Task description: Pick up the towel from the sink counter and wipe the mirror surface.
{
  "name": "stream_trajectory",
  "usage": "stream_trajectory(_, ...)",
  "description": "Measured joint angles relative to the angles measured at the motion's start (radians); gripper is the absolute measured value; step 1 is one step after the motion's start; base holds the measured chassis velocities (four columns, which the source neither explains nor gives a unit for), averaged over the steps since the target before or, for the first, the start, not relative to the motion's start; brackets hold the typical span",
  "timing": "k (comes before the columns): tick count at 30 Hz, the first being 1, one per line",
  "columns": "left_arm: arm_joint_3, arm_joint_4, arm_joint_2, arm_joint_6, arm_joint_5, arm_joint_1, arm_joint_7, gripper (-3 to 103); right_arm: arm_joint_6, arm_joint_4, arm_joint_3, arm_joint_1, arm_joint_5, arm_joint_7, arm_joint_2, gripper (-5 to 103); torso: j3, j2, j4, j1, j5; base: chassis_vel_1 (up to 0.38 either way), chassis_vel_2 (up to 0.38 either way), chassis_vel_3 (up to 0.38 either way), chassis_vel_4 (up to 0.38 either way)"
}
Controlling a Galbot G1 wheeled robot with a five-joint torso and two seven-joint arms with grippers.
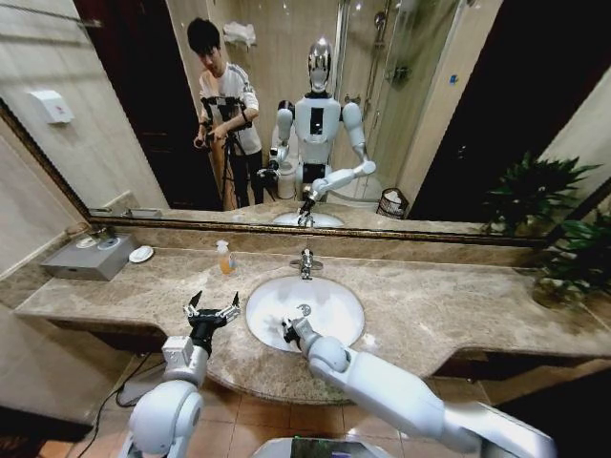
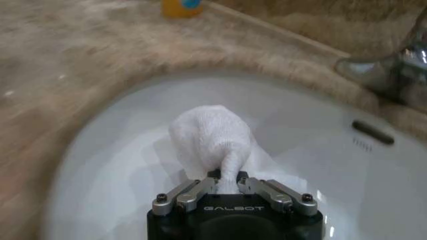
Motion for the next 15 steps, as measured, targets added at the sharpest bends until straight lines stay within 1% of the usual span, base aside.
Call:
stream_trajectory(2,0.000,0.000,0.000,0.000,0.000,0.000,0.000,100,0.027,-0.093,0.040,0.021,-0.033,-0.005,0.065,8,0.000,0.000,0.0002,0.000,0.0000,0.000,0.000,0.000,0.000)
stream_trajectory(3,0.000,0.000,0.000,0.000,0.000,0.000,0.000,100,0.037,-0.116,0.054,0.027,-0.043,-0.005,0.079,8,0.000,0.000,0.0002,0.000,-0.0002,0.000,0.000,0.000,0.000)
stream_trajectory(4,0.000,0.000,0.000,0.000,0.000,0.000,0.000,100,0.037,-0.116,0.054,0.027,-0.043,-0.005,0.079,8,0.000,0.000,0.0002,0.000,-0.0002,0.000,0.000,0.000,0.000)
stream_trajectory(5,0.000,0.000,0.000,0.000,0.000,0.000,0.000,100,0.057,-0.151,0.087,0.037,-0.066,-0.005,0.098,8,0.000,0.000,0.0002,0.000,-0.0003,0.000,0.000,0.000,0.000)
stream_trajectory(6,0.000,0.000,0.000,0.000,0.000,0.000,0.000,100,0.057,-0.151,0.087,0.037,-0.066,-0.005,0.098,8,0.000,0.000,0.0002,0.000,-0.0003,0.000,0.000,0.000,0.000)
stream_trajectory(8,0.000,0.000,0.000,0.000,0.000,0.000,0.000,100,0.084,-0.184,0.138,0.051,-0.104,-0.010,0.104,8,0.000,0.000,-0.0002,0.000,-0.0003,0.000,0.000,0.000,0.000)
stream_trajectory(9,0.000,0.000,0.000,0.000,0.000,0.000,0.000,100,0.084,-0.184,0.138,0.051,-0.104,-0.010,0.104,8,0.000,0.000,-0.0002,0.000,-0.0003,0.000,0.000,0.000,0.000)
stream_trajectory(11,0.000,0.000,0.000,0.000,0.000,0.000,0.000,100,0.087,-0.182,0.155,0.054,-0.111,-0.022,0.086,8,0.000,0.000,-0.0004,0.000,-0.0002,0.000,0.000,0.000,0.000)
stream_trajectory(13,0.000,0.000,0.000,0.000,0.000,0.000,0.000,100,0.087,-0.179,0.155,0.053,-0.111,-0.028,0.081,8,0.000,0.000,-0.0005,0.000,-0.0003,0.000,0.000,0.000,0.000)
stream_trajectory(15,0.000,0.000,0.000,0.000,0.000,0.000,0.000,100,0.074,-0.149,0.125,0.028,-0.119,-0.070,0.055,8,0.000,0.000,-0.0005,0.000,-0.0001,0.000,0.000,0.000,0.000)
